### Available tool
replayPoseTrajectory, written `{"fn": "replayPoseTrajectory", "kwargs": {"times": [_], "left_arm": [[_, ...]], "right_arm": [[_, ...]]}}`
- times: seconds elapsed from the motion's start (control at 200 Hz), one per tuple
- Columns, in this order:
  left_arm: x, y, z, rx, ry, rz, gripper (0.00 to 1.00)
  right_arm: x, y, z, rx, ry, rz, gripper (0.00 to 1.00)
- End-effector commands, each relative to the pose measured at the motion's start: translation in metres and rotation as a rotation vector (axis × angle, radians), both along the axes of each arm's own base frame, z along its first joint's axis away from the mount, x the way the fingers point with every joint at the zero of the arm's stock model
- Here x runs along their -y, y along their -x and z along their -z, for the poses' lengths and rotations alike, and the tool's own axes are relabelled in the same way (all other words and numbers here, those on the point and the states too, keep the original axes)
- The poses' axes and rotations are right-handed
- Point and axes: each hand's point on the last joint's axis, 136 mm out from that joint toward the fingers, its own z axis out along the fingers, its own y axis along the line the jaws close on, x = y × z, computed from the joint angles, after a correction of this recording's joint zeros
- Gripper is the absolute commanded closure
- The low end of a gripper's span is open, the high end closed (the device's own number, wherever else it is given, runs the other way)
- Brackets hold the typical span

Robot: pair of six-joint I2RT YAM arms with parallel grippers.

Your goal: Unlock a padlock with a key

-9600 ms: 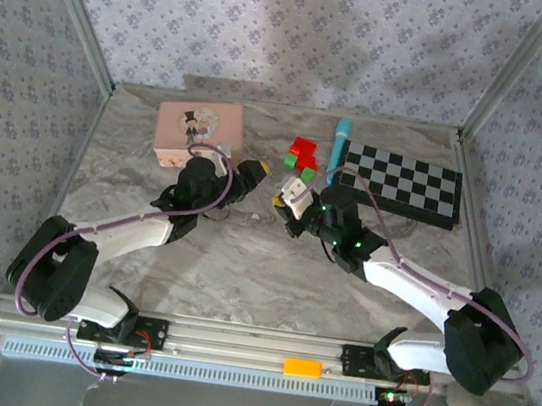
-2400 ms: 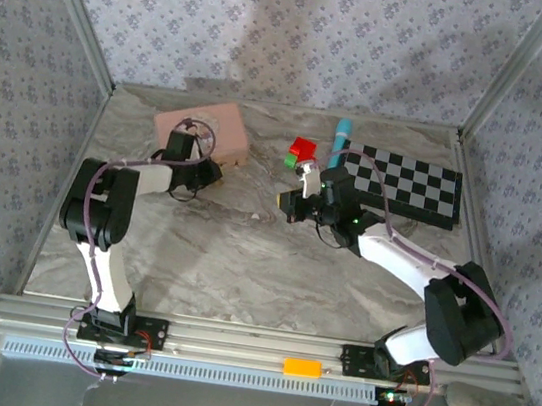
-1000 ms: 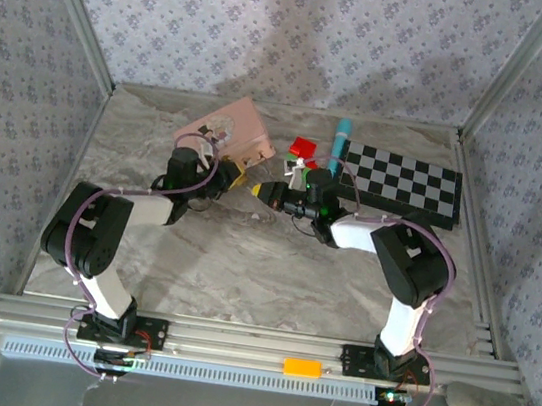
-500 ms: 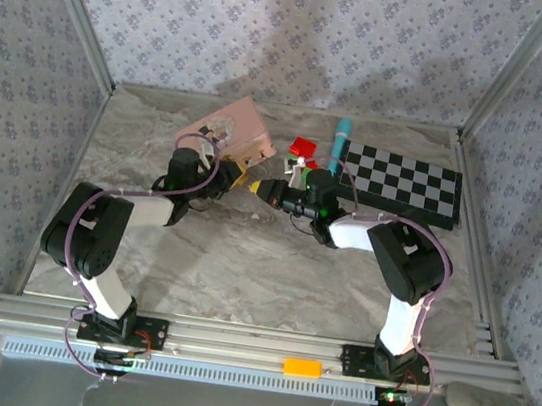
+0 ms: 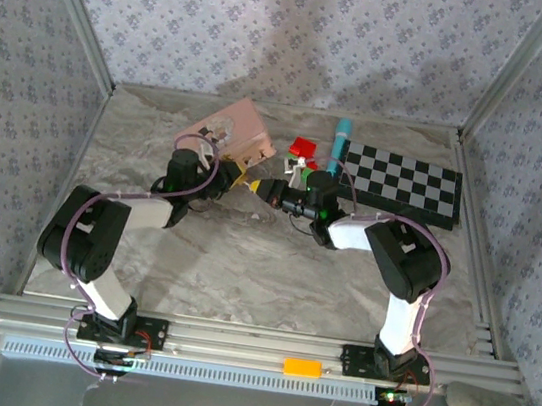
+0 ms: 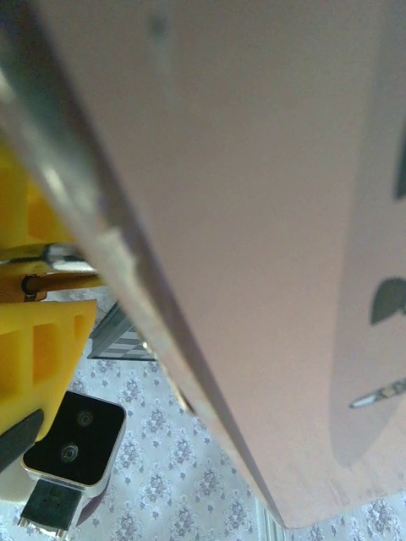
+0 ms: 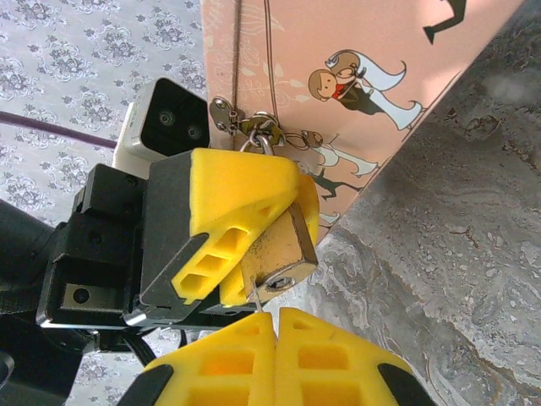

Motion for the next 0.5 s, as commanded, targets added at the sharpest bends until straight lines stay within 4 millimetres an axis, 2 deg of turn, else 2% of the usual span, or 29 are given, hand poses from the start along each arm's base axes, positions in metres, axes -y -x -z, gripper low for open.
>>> {"fn": "replayPoseTrajectory", "kwargs": {"times": [0.0,0.215,0.495], "left_arm": [[0.004,-0.002,-0.048,0.145,0.061,0.001,1.00],[0.003,-0.002,-0.050,0.148,0.063,0.000,1.00],[0.004,0.000,-0.050,0.149,0.057,0.004,1.00]], "right_arm": [[0.008,0.003,0.007,-0.013,0.029,0.024,1.00],[0.010,0.005,0.012,-0.025,0.029,0.035,1.00],[0.002,0.001,-0.001,0.002,0.004,0.022,1.00]]}}
